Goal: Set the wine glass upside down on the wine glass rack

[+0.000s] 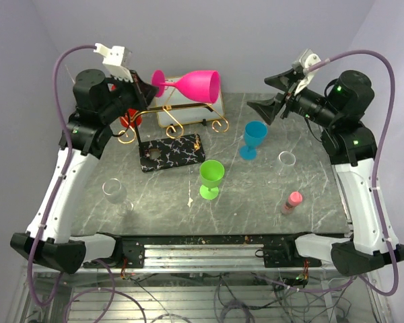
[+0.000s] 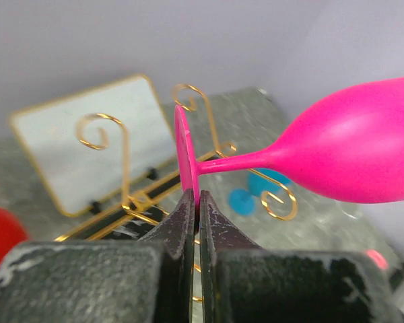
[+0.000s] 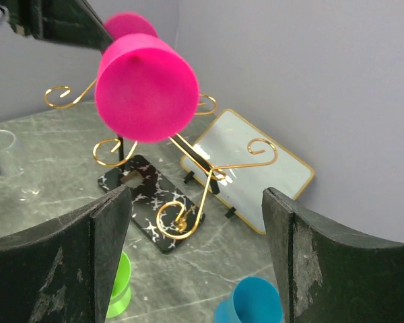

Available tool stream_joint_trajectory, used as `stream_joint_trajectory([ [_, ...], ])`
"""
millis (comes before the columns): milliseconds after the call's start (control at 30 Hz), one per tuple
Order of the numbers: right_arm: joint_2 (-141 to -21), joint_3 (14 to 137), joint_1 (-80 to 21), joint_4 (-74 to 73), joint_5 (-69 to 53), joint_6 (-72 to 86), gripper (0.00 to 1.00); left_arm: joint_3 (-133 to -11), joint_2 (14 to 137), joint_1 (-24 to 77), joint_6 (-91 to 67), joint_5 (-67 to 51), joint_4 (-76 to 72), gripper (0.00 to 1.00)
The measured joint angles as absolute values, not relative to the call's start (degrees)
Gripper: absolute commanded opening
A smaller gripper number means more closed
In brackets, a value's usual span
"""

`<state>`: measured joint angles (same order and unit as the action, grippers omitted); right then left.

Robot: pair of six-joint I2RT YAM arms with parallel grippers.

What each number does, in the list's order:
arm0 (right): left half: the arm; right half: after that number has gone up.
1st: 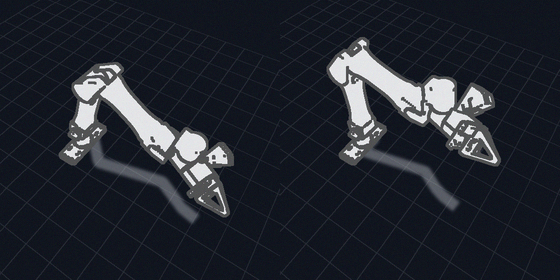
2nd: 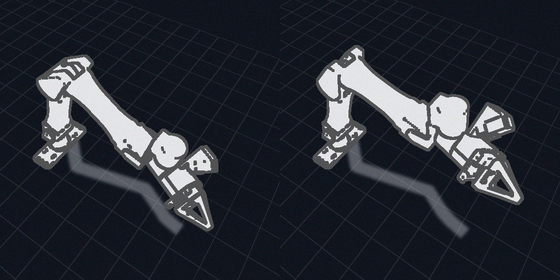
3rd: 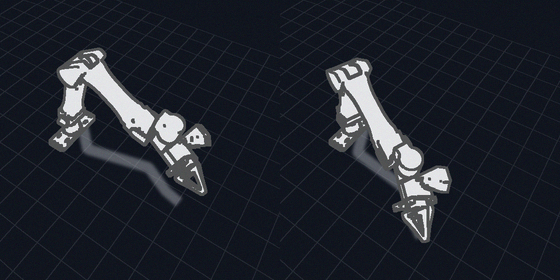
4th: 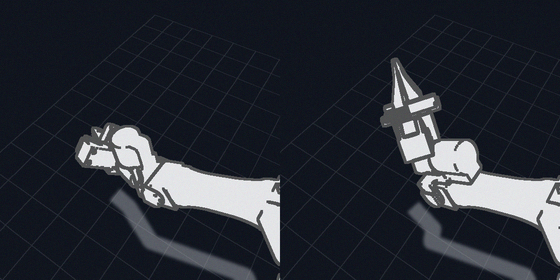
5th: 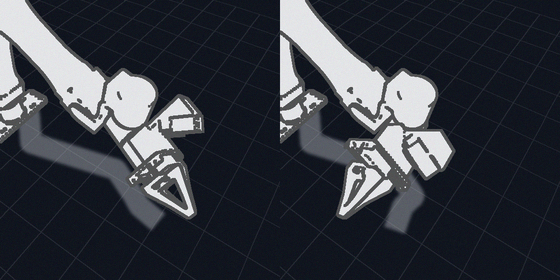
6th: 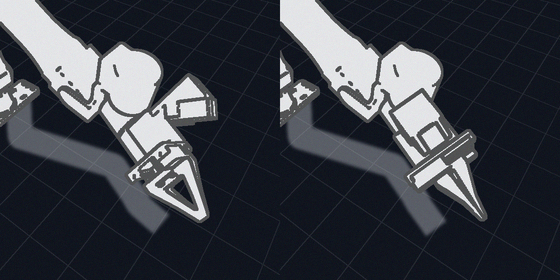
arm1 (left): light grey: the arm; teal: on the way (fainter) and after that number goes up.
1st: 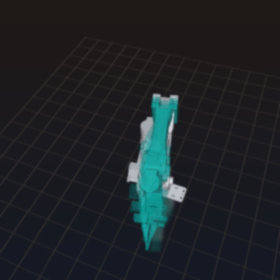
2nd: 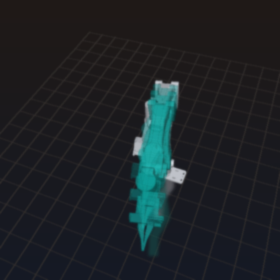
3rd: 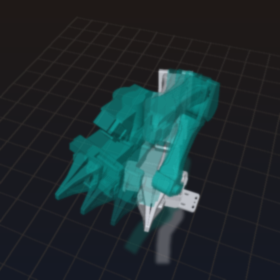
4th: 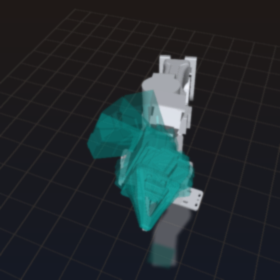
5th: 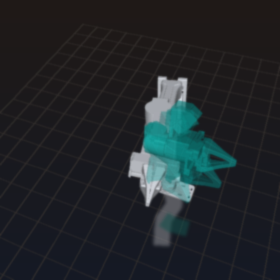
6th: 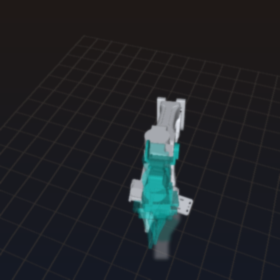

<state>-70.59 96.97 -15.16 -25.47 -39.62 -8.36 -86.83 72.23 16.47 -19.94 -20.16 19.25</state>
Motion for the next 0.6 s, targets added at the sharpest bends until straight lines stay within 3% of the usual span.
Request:
stream_joint_trajectory([
  [267, -68.1, 95.0, -15.2, -30.2, -30.7, -18.5, 0.83, -94.3, 69.1, 16.1, 1.4, -2.7, 25.2, 0.07],
  [600, -61.7, 73.9, -15.1, -26.1, -25.5, -23.0, 0.85, -102.2, 71.7, 16.1, 22.3, 14.4, 23.2, 0.07],
])
